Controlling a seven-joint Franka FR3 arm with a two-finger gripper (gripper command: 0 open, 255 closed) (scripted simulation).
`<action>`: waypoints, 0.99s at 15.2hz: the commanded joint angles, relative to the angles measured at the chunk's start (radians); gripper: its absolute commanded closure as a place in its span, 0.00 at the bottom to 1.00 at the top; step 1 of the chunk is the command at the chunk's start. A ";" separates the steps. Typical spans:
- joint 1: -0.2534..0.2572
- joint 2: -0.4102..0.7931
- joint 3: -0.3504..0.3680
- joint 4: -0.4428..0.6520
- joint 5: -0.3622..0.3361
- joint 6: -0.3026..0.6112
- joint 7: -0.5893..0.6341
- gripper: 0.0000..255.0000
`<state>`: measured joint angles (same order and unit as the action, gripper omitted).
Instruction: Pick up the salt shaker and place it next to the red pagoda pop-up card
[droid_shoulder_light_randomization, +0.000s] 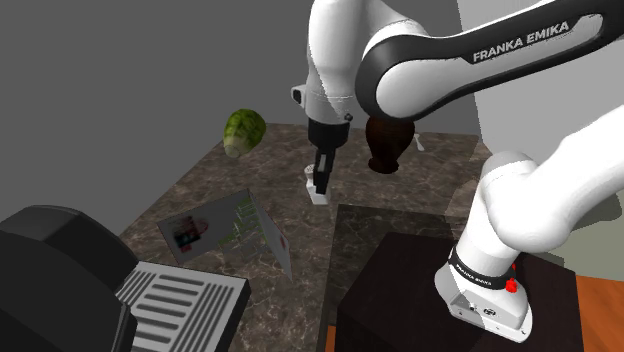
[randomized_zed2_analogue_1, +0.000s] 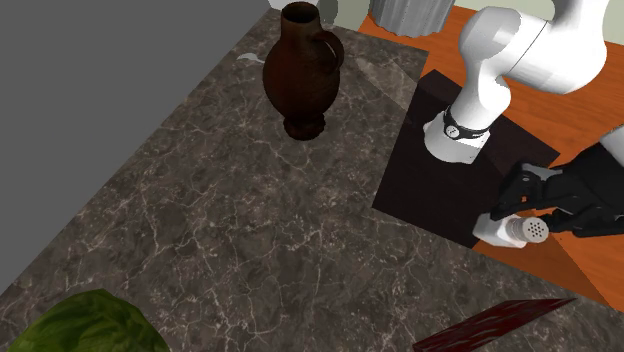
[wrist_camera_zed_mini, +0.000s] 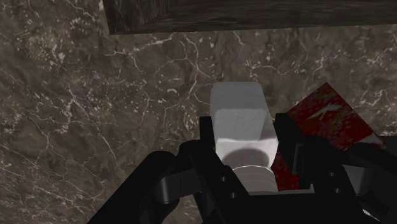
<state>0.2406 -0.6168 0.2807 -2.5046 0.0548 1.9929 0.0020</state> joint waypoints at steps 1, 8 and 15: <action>0.000 0.009 0.004 -0.023 0.001 0.032 0.003 1.00; 0.000 0.037 0.019 -0.098 0.003 0.135 0.014 1.00; -0.003 0.081 0.036 -0.164 0.003 0.244 0.027 1.00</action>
<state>0.2381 -0.5450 0.3119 -2.6610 0.0573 2.2197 0.0248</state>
